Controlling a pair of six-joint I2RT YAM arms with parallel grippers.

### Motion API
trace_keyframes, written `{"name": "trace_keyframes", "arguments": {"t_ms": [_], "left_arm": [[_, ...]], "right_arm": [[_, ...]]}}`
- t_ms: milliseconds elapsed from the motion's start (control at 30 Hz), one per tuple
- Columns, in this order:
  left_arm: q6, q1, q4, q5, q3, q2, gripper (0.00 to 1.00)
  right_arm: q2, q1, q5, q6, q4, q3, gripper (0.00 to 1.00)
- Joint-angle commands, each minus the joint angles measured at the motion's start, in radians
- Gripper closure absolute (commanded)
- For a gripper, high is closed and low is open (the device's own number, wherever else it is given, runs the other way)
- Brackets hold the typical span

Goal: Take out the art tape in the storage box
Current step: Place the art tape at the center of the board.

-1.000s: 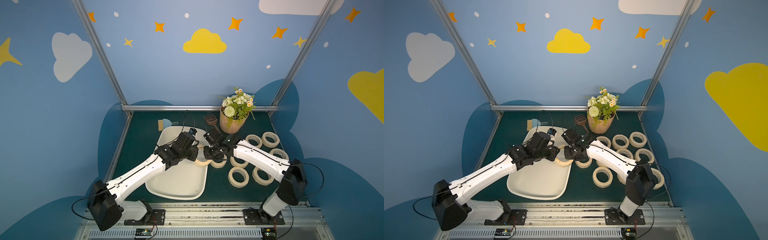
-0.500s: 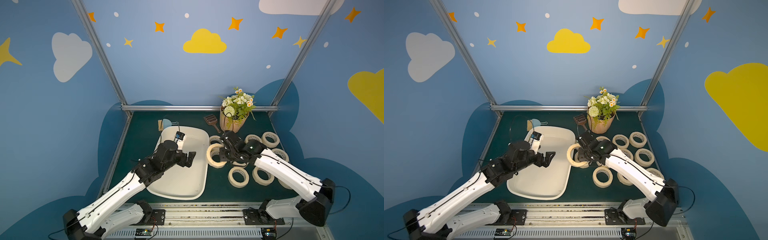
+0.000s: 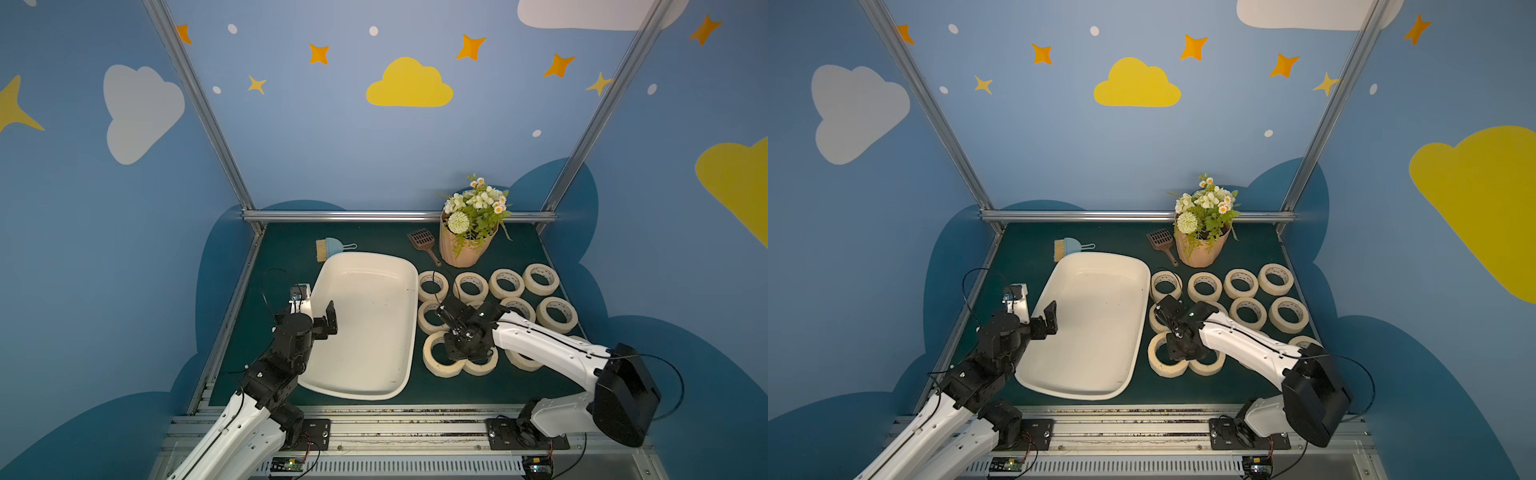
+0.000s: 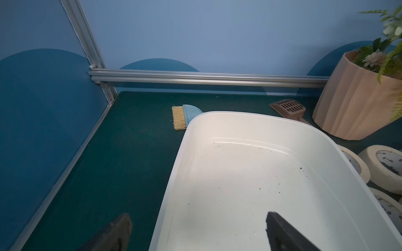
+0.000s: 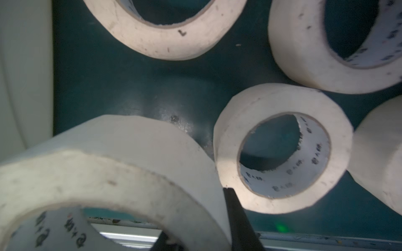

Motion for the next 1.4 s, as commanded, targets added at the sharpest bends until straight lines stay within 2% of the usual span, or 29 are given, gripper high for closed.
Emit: {"name": "trace_keyframes", "arguments": {"t_ms": [0,200,567,600,633,700,733,800,867,933,967,1067,1200,1267,1367], "left_arm": [[-0.005,0.025,0.075,0.029,0.017,0.05,0.0],[0.02,0.08,0.188,0.066,-0.05,0.095,0.0],[0.039,0.169,0.341,0.144,-0.133,0.179,0.0],[0.044,0.172,0.355,0.15,-0.136,0.187,0.0],[0.051,0.175,0.367,0.157,-0.141,0.196,0.0],[0.063,0.181,0.392,0.168,-0.15,0.215,0.0],[0.07,0.182,0.403,0.173,-0.154,0.222,0.0],[0.083,0.186,0.421,0.189,-0.158,0.237,0.0],[0.092,0.191,0.437,0.201,-0.159,0.255,0.0],[0.102,0.198,0.442,0.212,-0.155,0.268,0.0],[0.109,0.201,0.453,0.222,-0.153,0.274,0.0],[0.135,0.218,0.488,0.244,-0.158,0.292,0.0],[0.157,0.251,0.522,0.318,-0.15,0.333,0.0],[0.168,0.261,0.519,0.347,-0.134,0.358,0.0],[0.194,0.277,0.504,0.364,-0.109,0.398,0.0]], "right_arm": [[0.072,0.02,-0.064,-0.028,0.08,0.063,1.0],[0.232,-0.004,-0.056,-0.048,0.099,0.114,1.0],[0.253,-0.072,-0.017,-0.045,0.119,0.082,1.0],[0.253,-0.072,-0.013,-0.045,0.119,0.08,0.95],[0.252,-0.071,-0.009,-0.046,0.12,0.076,0.86],[0.241,-0.066,0.005,-0.042,0.119,0.072,0.57],[0.232,-0.065,0.011,-0.041,0.117,0.07,0.49],[0.201,-0.056,0.03,-0.036,0.103,0.072,0.36],[0.158,-0.043,0.045,-0.039,0.094,0.071,0.27],[0.095,-0.03,0.059,-0.045,0.092,0.062,0.09],[0.05,-0.023,0.07,-0.046,0.096,0.051,0.04],[-0.115,-0.022,0.1,-0.058,0.11,-0.008,0.02],[-0.38,-0.053,0.207,-0.086,0.102,-0.103,0.02],[-0.506,-0.093,0.281,-0.113,0.129,-0.17,0.02],[-0.665,-0.223,0.301,-0.152,0.163,-0.245,0.02]]}}
